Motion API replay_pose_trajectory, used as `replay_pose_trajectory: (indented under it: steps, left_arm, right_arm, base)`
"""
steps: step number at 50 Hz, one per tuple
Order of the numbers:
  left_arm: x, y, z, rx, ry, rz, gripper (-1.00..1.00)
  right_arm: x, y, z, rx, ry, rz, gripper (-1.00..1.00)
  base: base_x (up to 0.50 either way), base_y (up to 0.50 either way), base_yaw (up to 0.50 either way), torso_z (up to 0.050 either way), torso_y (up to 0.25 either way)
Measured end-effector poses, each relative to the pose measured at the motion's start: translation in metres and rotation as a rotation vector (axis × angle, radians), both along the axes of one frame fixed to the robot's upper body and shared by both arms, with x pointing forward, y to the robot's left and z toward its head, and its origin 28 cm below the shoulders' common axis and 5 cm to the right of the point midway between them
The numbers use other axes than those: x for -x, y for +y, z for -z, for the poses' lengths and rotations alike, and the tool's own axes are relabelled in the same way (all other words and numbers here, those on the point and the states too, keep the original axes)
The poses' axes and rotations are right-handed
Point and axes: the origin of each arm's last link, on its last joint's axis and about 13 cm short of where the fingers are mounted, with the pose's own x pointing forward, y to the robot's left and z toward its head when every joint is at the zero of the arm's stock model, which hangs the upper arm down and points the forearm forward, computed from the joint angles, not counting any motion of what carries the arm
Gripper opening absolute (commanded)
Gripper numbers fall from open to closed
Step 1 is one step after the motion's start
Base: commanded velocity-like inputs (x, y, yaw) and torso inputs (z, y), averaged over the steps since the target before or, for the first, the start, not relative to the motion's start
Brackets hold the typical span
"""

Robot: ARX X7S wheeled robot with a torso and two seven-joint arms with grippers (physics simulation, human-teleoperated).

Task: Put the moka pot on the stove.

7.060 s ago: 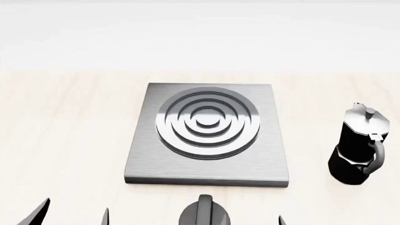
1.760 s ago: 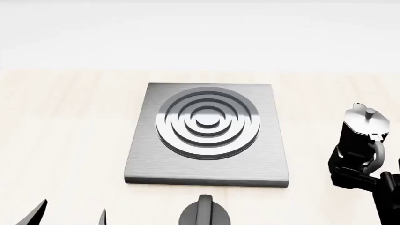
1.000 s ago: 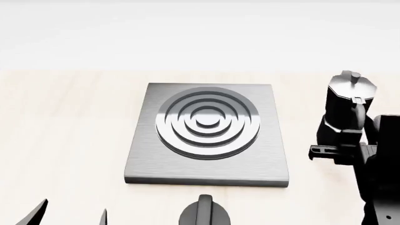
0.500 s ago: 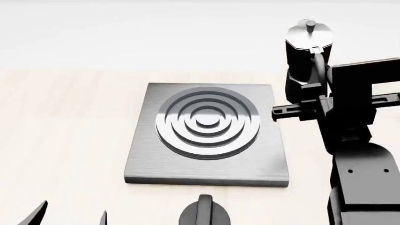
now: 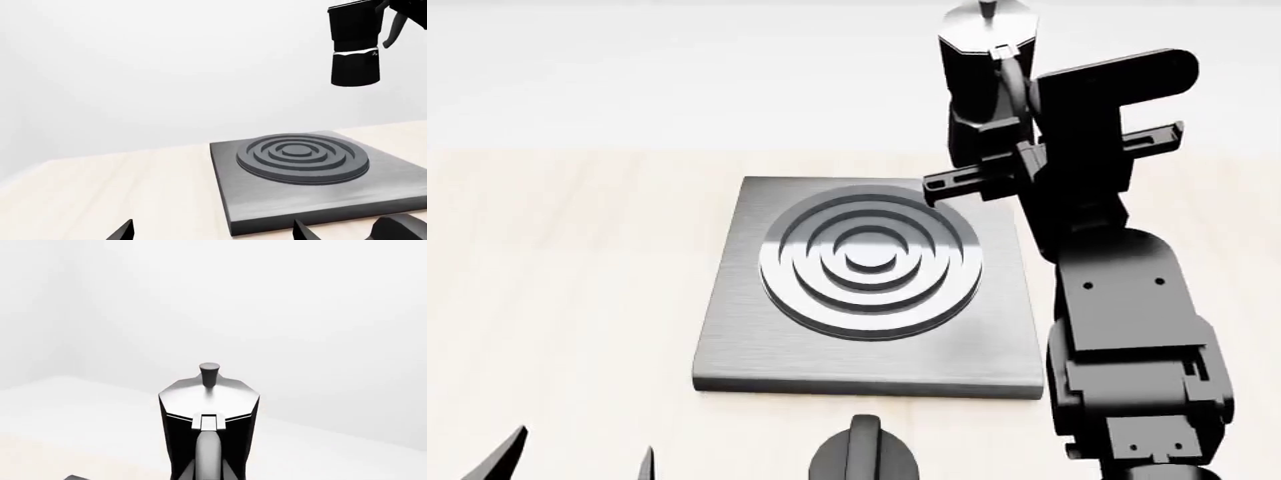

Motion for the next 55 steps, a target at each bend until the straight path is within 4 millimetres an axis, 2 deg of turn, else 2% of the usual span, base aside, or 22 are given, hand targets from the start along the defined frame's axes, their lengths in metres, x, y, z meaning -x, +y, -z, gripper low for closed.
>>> replay_pose_trajectory:
  steps: [13,34,55]
  left_arm:
    - [0.0,0.0,0.0,0.002,-0.003,-0.002,1.0]
    - [0.0,0.001,-0.001,0.001,-0.003,-0.003,1.0]
    - [0.001,0.001,-0.001,0.002,-0.003,-0.005,1.0]
  right_arm:
    - [-0.013,0.017,0.0,-0.007,0.024,-0.058,-1.0]
    - [-0.018,0.04,-0.007,-0.082,0.055,-0.135,-1.0]
    - [-0.015,0.054,0.011,-0.132,0.126,-0.174,-1.0]
  base:
    - [0.0,0.0,0.0,0.0,0.002]
    - [0.0,0.0,0.0,0.0,0.001]
    - [0.0,0.0,0.0,0.001,0.001]
